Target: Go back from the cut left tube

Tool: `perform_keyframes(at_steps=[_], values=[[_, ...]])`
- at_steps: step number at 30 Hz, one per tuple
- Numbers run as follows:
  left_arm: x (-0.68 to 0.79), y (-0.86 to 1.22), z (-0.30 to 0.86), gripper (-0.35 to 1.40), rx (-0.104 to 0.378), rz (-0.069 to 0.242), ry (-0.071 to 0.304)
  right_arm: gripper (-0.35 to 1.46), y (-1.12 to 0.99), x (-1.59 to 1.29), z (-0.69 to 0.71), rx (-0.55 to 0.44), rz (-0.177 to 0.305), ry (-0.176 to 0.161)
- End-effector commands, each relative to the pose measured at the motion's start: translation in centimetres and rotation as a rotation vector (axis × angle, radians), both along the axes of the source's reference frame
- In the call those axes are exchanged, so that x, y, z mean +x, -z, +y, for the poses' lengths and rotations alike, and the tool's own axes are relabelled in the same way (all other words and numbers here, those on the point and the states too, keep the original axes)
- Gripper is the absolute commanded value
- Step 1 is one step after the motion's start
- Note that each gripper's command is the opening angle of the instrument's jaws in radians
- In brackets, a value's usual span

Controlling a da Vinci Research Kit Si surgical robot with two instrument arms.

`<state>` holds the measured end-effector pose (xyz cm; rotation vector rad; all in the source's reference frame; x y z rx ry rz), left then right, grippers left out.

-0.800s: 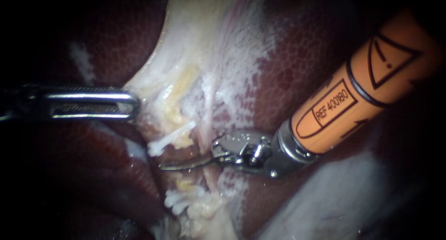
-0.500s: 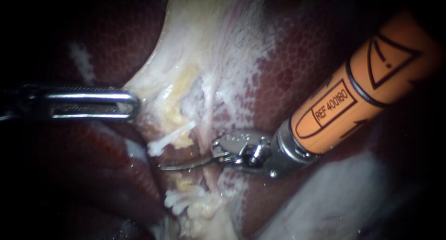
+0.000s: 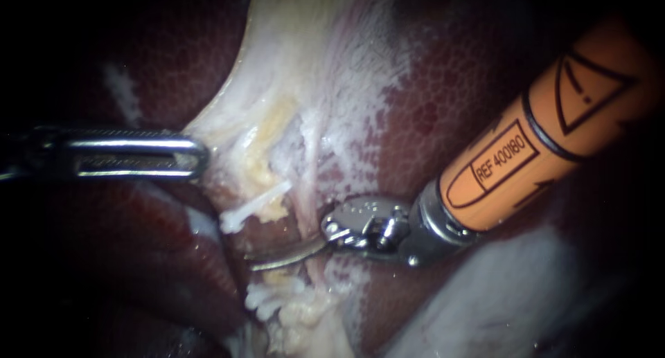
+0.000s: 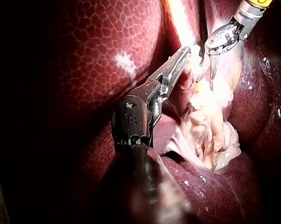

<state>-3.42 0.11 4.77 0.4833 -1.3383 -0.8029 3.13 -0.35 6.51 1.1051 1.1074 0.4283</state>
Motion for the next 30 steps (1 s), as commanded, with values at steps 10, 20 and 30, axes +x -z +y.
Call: perform_keyframes(at_steps=[10,20,30], values=[[0.00,0.00,0.00,-0.35,0.000,0.000,0.000,0.36,0.03,-0.07,0.01,0.001,0.002,0.002],[0.02,-0.02,0.00,-0.35,0.000,0.000,-0.001,0.09,0.03,-0.47,0.08,-0.004,-0.004,-0.008],[0.03,-0.05,0.00,-0.35,-0.001,-0.001,-0.002,0.19,0.23,-1.13,0.49,-0.132,-0.017,-0.108]])
